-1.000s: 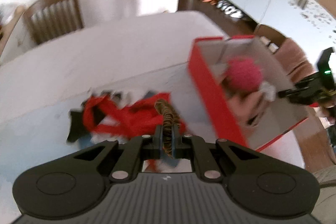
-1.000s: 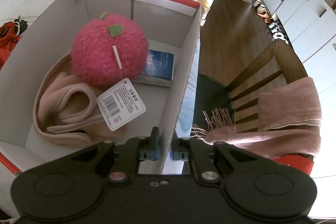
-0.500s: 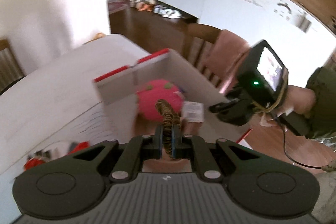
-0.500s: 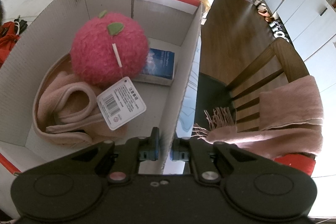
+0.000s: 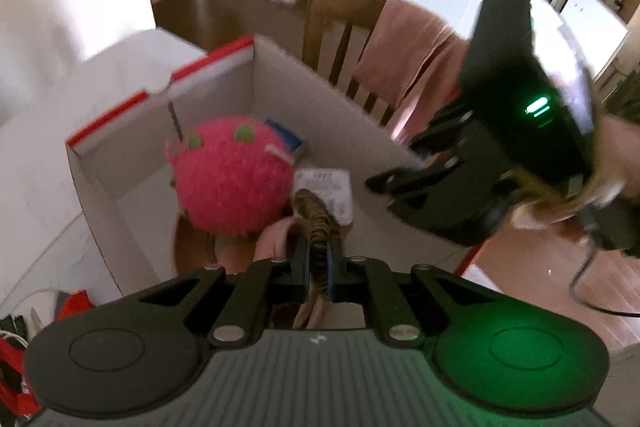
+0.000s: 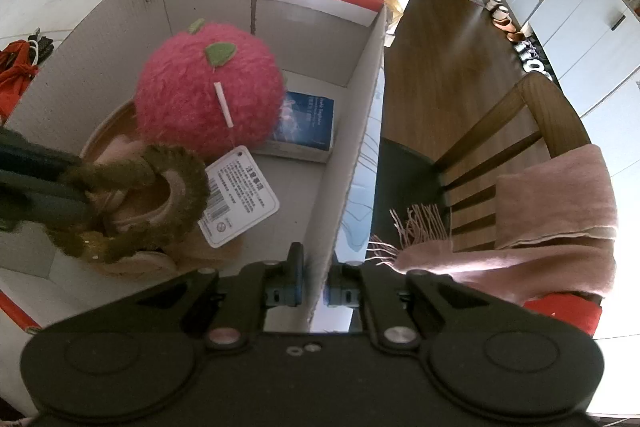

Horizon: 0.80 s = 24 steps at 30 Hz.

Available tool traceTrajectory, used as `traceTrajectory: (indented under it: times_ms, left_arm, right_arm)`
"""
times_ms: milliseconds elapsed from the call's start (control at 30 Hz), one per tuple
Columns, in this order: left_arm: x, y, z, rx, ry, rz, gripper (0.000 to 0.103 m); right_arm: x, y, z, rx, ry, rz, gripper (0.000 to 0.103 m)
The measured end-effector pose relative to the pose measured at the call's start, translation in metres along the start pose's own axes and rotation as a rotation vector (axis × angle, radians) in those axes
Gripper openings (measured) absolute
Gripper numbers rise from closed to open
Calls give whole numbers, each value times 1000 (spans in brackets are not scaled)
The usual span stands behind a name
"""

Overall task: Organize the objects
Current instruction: 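Carry the brown bead bracelet into the box and open the left tool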

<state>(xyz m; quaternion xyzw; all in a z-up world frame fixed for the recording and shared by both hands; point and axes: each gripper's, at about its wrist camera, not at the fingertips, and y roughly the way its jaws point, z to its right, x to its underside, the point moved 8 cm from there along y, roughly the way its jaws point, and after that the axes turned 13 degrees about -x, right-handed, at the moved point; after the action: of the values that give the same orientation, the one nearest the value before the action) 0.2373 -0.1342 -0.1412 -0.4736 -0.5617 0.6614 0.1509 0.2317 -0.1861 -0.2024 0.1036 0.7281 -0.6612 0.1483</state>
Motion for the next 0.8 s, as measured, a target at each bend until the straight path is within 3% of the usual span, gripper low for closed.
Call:
traceTrajectory:
  times_ms: [367, 800]
  left_arm:
    - [25, 38, -6, -34, 1, -109, 7]
    - [30, 33, -10, -64, -13, -84, 10]
  right_arm:
    - [1, 1, 0, -4, 0, -4, 8]
    - [2, 1, 1, -4, 2, -5, 8]
